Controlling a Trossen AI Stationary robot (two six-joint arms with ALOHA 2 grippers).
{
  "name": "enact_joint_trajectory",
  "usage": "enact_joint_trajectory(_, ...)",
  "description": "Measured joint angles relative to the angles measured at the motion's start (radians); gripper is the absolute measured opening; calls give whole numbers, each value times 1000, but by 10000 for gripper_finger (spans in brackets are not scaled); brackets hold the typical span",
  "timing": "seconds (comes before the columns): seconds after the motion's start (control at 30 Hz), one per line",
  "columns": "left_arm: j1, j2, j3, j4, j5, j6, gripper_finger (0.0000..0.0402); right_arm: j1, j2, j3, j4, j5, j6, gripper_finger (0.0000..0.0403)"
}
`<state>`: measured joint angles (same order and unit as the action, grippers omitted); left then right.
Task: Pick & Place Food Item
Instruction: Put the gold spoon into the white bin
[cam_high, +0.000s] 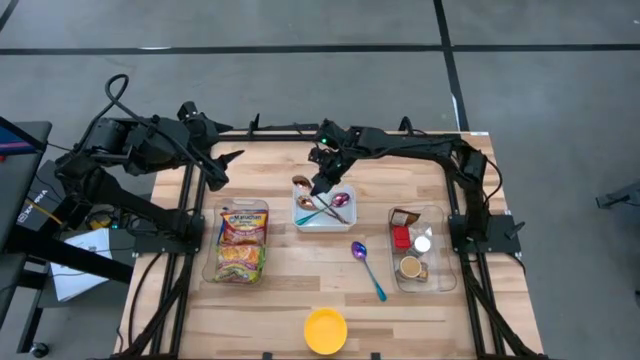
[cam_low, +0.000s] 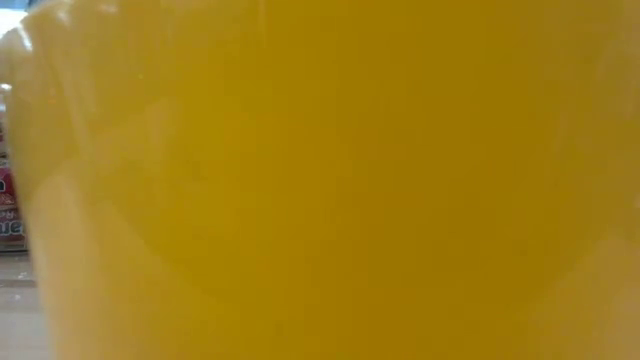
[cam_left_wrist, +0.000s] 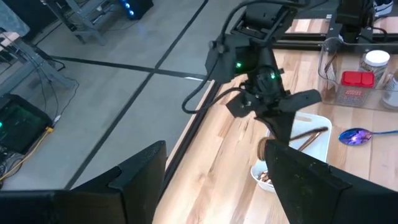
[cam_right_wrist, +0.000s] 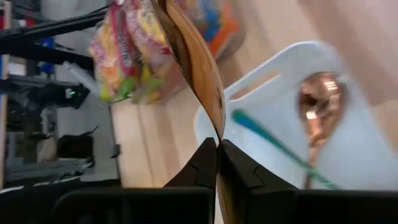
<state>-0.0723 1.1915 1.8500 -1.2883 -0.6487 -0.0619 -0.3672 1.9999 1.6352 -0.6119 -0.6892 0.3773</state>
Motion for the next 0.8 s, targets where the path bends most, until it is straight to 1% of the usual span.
enact_joint_trajectory(0.17, 0, 0, 0, -18, 0, -22, 265, -23, 0, 0, -48, 42, -76, 0)
enact_joint_trajectory(0.37, 0, 0, 0, -18, 0, -24, 265, -22, 0, 0, -110, 83, -168, 0)
enact_joint_trajectory(0.43, 0, 0, 0, -18, 0, -24, 265, -12, 0, -1, -116, 114, -176, 0)
enact_joint_trajectory(0.8, 0, 0, 0, -18, -1, -23, 265, 16, 0, -4, -110, 118, -176, 0)
